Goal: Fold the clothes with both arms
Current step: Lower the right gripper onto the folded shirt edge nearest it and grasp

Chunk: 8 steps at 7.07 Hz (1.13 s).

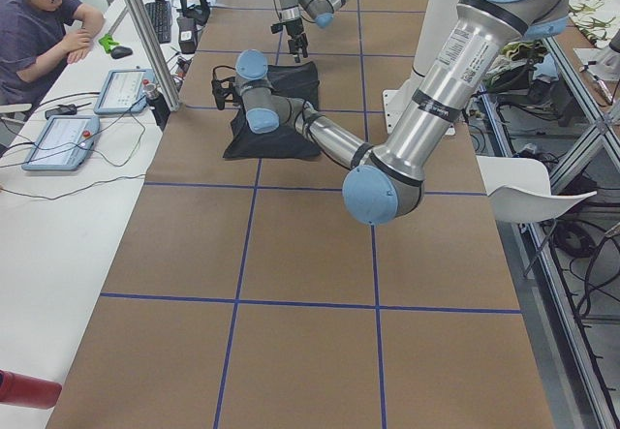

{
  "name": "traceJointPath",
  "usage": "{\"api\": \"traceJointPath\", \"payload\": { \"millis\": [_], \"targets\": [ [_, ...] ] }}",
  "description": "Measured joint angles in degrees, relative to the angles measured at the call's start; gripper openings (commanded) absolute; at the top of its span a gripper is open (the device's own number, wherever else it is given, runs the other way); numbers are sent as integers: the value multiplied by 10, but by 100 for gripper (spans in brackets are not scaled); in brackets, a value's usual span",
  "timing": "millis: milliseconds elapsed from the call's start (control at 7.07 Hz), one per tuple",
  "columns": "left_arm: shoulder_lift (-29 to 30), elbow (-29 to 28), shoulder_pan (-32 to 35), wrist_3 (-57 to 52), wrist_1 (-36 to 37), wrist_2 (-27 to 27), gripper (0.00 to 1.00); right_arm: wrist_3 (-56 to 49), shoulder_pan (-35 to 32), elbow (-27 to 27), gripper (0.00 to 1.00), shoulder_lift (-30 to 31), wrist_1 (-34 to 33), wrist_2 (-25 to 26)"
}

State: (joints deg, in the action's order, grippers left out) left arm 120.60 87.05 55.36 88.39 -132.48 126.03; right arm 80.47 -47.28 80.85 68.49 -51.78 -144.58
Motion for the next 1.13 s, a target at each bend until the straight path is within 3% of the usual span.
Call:
{"api": "traceJointPath", "payload": {
  "millis": [141, 424, 566, 849, 990, 1132],
  "targets": [
    [-1, 3, 0, 2, 0, 0, 100, 0, 6, 2, 99, 4, 0, 0],
    [-1, 9, 1, 4, 0, 0, 100, 0, 13, 2, 88, 7, 2, 0],
    [-1, 13, 1, 5, 0, 0, 100, 0, 15, 2, 89, 9, 2, 0],
    [-1, 17, 2, 5, 0, -1, 100, 0, 18, 1, 70, 9, 3, 0],
    [-1, 17, 2, 5, 0, -1, 100, 1, 20, 0, 29, 9, 2, 1],
    [-1, 17, 2, 4, 0, -1, 100, 2, 22, 0, 0, 9, 1, 1]
  ]
}}
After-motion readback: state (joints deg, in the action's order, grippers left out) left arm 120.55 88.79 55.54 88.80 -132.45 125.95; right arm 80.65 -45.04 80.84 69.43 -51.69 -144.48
